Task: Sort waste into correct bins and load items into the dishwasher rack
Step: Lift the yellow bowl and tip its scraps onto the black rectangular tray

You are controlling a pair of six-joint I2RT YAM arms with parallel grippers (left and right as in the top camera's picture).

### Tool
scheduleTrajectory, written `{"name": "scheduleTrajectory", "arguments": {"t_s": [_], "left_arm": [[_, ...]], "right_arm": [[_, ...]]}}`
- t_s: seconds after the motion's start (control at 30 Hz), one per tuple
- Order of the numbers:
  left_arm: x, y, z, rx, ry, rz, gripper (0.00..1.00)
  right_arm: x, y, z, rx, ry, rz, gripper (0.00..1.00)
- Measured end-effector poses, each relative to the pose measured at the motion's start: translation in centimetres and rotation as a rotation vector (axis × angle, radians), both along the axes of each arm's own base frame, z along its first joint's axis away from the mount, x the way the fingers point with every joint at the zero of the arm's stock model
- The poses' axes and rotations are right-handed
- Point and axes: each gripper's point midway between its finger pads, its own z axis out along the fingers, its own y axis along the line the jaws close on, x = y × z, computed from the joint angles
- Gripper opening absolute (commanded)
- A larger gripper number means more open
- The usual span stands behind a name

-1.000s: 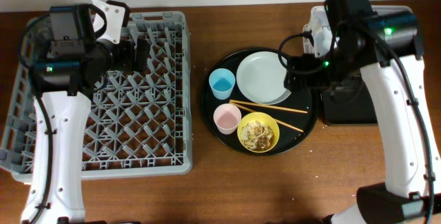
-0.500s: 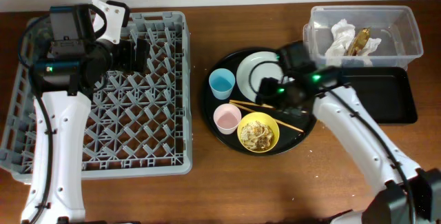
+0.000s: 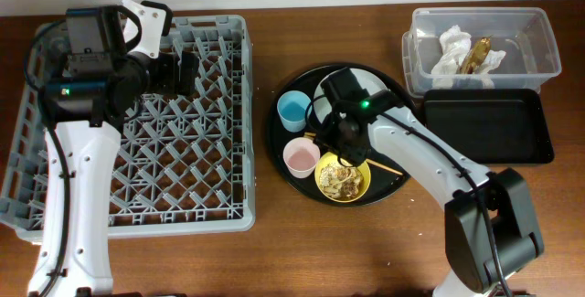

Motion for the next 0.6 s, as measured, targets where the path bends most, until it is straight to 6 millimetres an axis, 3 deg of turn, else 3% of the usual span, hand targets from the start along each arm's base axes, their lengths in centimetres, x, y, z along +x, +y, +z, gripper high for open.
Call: {"name": "scheduleTrajectory", "arguments": {"t_s": [0.13,0.2,0.27,0.3,0.5,0.6], "left_arm": [[0.0,0.0,0.0,0.000,0.000,0.000,0.99],[0.0,0.0,0.0,0.000,0.000,0.000,0.99],[0.0,0.0,0.0,0.000,0.000,0.000,0.99],[0.0,0.0,0.0,0.000,0.000,0.000,0.99],[0.0,0.0,0.0,0.000,0.000,0.000,0.99],[0.0,0.0,0.0,0.000,0.000,0.000,0.99]], "right_arm": [[-1.1,1.3,-0.3,-0.008,0.014,0.043,0.52],[-1.3,1.3,-1.6,-0.025,0.047,0.044,0.47],[-1.6,1.1,-3.3,-0.046,0.089,0.043,0.31],[-1.6,1.2,-3.4,-0.043,0.092,0.045,0.07],[-2.2,0.7,-3.2,-0.010,0.141,0.027,0.04],[-2.8,0.3,-2.6,0.089,0.189,0.174,0.04]]}}
